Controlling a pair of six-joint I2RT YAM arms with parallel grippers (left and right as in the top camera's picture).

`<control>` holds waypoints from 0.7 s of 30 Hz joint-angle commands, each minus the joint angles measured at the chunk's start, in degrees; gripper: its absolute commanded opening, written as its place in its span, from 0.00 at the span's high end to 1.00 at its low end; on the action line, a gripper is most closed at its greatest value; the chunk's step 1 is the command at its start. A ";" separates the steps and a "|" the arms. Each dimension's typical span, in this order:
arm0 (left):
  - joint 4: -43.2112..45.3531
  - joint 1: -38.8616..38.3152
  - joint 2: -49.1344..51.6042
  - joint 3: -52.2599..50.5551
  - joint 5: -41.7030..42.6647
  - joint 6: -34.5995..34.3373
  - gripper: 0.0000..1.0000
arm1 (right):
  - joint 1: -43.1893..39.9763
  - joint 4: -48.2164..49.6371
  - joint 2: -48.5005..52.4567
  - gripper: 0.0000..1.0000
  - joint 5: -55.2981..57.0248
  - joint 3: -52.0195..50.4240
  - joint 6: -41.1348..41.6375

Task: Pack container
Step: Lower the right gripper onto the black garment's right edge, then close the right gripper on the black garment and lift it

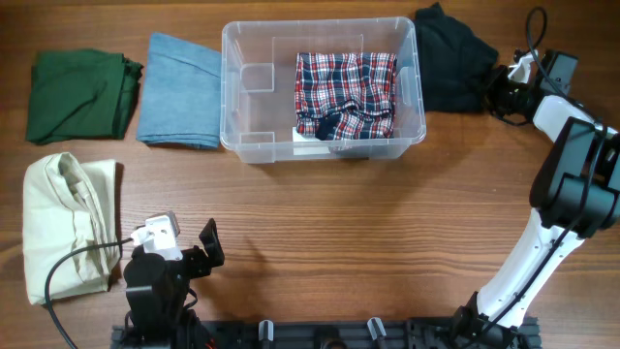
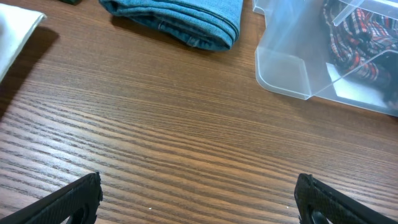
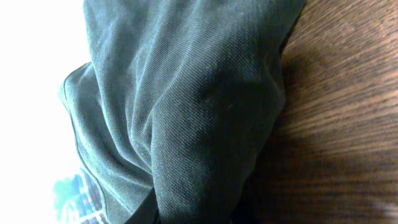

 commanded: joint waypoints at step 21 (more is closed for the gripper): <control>-0.59 0.35 -0.46 -0.02 0.87 -0.70 0.00 | 0.74 -13.42 -23.23 0.96 18.45 3.21 -20.22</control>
